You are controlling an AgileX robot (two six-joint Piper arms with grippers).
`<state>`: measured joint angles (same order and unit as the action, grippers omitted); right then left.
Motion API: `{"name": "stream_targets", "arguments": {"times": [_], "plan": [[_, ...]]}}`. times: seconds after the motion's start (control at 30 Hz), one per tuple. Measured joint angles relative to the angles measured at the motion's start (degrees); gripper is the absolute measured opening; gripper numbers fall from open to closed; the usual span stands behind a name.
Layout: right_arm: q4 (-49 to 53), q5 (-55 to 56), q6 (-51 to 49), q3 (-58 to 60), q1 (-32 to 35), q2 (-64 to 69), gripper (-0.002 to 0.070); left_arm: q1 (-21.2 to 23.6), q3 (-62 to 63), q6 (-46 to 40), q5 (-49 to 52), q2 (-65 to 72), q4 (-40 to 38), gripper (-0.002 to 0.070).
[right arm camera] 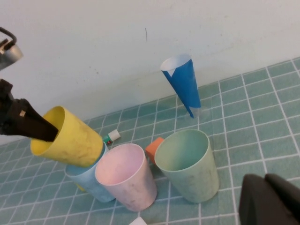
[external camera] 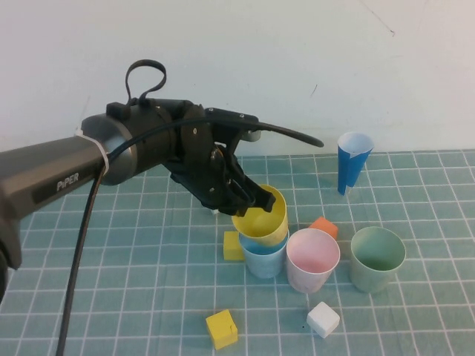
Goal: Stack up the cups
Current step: Place the yellow cup on the blue cup, then pick up the green cup
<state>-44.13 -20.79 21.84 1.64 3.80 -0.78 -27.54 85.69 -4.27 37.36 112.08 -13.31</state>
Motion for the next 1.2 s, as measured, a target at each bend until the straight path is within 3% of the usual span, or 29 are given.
{"name": "stream_targets", "arguments": {"times": [0.23,0.3,0.47,0.6,0.73,0.97,1.2], "plan": [[-0.5,-0.11,0.22,0.0,0.0,0.0,-0.0001,0.0,0.64,-0.42,3.92,3.33,0.85,0.0023],[-0.95,-0.11,0.22,0.0,0.0,0.0,-0.0001,0.0,0.64,-0.42,4.59,3.73,0.85,0.0079],[-1.76,-0.11,0.22,0.0,0.0,0.0,-0.0001,0.0,0.7,-0.55,4.71,3.45,2.87,0.0321],[-2.52,-0.18,0.34,0.0,0.0,0.0,0.0022,0.0,0.7,0.3,4.71,1.4,7.25,0.0405],[-3.1,-0.18,0.34,0.0,0.0,0.0,0.005,0.0,0.7,1.46,4.6,-3.97,11.66,0.0352],[1.51,-4.45,1.51,-6.65,0.0,1.34,0.0056,0.0,-1.14,1.81,3.92,-16.42,15.62,0.005],[17.07,-11.67,1.77,-20.0,0.0,18.93,0.0057,0.0,-16.21,2.96,-1.42,-31.12,16.36,0.0004]]}}
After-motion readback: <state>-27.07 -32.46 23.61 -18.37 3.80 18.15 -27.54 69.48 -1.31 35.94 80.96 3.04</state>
